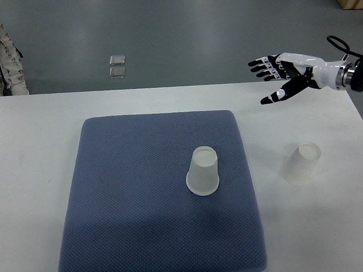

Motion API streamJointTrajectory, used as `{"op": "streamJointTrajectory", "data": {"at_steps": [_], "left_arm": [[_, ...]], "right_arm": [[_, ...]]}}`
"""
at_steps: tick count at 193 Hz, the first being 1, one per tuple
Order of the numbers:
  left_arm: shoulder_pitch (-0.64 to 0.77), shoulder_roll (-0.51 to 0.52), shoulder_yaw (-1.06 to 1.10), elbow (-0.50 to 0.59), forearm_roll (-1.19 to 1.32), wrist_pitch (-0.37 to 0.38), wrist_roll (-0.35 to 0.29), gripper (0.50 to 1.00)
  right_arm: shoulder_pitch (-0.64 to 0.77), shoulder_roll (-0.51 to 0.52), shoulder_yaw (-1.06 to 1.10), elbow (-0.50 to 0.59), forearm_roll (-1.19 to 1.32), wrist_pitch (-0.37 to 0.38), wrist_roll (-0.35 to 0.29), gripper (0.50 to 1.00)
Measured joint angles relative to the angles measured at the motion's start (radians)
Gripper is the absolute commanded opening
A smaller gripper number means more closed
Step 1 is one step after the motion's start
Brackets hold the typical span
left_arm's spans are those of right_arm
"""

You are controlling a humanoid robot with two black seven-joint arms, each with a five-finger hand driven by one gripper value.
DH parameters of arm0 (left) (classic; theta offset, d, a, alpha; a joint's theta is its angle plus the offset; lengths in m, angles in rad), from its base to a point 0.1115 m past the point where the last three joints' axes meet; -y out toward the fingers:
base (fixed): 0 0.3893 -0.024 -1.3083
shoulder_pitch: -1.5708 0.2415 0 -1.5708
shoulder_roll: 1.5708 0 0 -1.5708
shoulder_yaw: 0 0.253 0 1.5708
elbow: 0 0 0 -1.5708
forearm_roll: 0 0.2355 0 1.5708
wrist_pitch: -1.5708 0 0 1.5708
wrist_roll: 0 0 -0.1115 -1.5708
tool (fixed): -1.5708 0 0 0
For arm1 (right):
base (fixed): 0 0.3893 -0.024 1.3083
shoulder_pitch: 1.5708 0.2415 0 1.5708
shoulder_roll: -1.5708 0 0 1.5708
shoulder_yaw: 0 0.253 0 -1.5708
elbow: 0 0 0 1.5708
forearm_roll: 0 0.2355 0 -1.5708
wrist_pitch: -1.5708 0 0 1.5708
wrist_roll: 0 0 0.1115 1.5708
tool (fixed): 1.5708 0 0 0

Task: Stack paper cups
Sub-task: 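Lower the right hand down beside the white cup on the table, then close the right hand fingers around the white cup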

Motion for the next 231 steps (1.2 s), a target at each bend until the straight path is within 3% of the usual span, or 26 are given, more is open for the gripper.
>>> {"op": "streamJointTrajectory", "data": {"at_steps": [34, 69, 146, 231], "left_arm": [[0.0, 0.0, 0.0, 0.0, 0.0, 0.0, 0.0, 1.0], [0.0, 0.0, 0.0, 0.0, 0.0, 0.0, 0.0, 1.0], [0.0, 0.0, 0.0, 0.0, 0.0, 0.0, 0.0, 1.0], [0.0, 0.0, 0.0, 0.0, 0.0, 0.0, 0.0, 1.0]], "right_arm": [[0.019, -0.112, -0.007, 0.099, -0.229, 0.079, 0.051, 0.924], [0.006, -0.199, -0.038, 0.199, -0.425, 0.081, 0.086, 0.924], [-0.019, -0.198, -0.262, 0.202, -0.521, -0.139, 0.089, 0.921], [-0.078, -0.186, -0.303, 0.192, -0.542, -0.253, 0.086, 0.905]]}}
